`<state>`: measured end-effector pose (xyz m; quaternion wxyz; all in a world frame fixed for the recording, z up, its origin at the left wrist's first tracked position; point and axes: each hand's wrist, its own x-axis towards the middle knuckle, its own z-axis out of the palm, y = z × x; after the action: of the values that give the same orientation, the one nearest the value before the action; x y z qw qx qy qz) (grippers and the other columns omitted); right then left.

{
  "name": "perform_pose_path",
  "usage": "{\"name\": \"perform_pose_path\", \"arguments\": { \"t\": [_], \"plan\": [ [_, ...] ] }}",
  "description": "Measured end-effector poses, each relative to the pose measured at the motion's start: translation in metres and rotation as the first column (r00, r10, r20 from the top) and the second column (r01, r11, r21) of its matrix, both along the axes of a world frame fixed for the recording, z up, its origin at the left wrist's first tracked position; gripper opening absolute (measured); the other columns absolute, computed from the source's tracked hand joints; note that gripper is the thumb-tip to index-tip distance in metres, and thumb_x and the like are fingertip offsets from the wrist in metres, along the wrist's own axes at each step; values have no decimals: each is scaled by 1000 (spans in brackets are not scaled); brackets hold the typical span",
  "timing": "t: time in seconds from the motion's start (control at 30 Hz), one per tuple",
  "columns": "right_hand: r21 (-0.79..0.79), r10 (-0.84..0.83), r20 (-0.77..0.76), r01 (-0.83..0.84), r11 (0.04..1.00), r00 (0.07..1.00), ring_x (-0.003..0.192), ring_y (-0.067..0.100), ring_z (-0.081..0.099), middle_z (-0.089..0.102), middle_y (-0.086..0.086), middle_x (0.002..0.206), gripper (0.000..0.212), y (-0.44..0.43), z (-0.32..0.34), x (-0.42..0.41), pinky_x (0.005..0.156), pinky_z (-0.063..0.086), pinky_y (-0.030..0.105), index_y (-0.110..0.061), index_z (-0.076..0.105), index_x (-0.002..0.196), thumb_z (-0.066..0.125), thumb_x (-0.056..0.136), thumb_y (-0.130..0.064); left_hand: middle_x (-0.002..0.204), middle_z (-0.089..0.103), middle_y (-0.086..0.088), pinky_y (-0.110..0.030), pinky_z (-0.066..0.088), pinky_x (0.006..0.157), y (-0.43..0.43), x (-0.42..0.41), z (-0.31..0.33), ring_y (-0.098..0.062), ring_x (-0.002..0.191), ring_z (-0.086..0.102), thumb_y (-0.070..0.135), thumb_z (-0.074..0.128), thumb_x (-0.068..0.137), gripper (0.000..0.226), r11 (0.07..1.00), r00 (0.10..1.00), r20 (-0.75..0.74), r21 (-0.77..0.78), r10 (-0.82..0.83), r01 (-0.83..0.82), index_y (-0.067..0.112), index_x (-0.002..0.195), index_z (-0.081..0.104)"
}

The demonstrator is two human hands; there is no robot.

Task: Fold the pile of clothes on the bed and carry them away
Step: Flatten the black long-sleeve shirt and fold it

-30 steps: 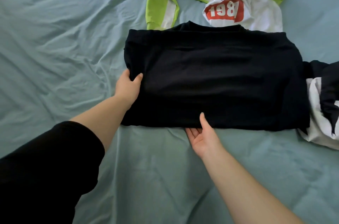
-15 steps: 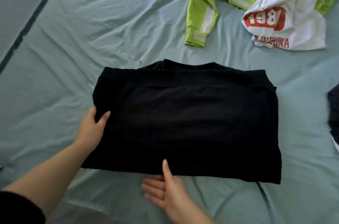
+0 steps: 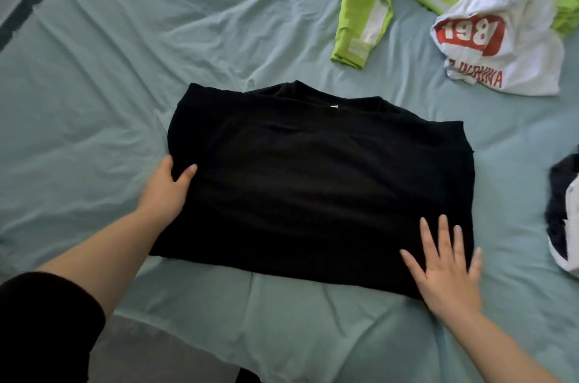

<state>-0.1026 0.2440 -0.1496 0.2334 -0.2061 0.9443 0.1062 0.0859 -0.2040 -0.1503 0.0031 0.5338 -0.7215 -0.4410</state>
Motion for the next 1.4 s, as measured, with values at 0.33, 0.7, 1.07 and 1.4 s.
{"name": "perform_pose_path", "arguments": {
  "t": [0.33, 0.7, 1.07, 1.4],
  "plan": [
    [-578, 105, 116, -18, 816, 988, 142, 17, 28, 14, -6, 160, 59, -123, 30, 37, 114, 30, 37, -28, 23, 151, 28, 99, -54, 129, 58, 12, -25, 39, 103, 59, -24, 78, -7, 117, 56, 21, 64, 91, 53, 995, 977, -211, 85, -32, 51, 28, 140, 46],
    [30, -82, 996, 987, -158, -43, 94, 24, 70, 73, 9, 105, 84, -146, 35, -19, 73, 56, 37, -18, 61, 124, 22, 84, -80, 127, 48, 19, -17, 46, 89, 209, -115, 79, 6, 95, 59, 49, 62, 82, 73, 852, 875, -262, 237, -408, 468, 65, 139, 17],
    [-597, -347, 503, 608, 523, 792, 129, 22, 48, 50, 4, 141, 56, -121, 47, -27, 93, 37, 23, -17, 34, 146, 49, 97, -39, 146, 45, 14, -36, 33, 106, 232, -119, 60, -13, 131, 42, 32, 43, 97, 56, 748, 817, 143, -338, -559, 571, 31, 150, 25],
    [-597, -515, 404, 644, 478, 756, 125, 27, 50, 56, 9, 134, 46, -13, 30, -91, 105, 40, 38, -9, 45, 136, 46, 99, -36, 160, -20, 10, -49, -16, 116, 258, -157, 23, -16, 140, -32, 68, 3, 90, 62, 533, 609, 397, -294, -687, 793, 50, 145, -21]
  ]
}}
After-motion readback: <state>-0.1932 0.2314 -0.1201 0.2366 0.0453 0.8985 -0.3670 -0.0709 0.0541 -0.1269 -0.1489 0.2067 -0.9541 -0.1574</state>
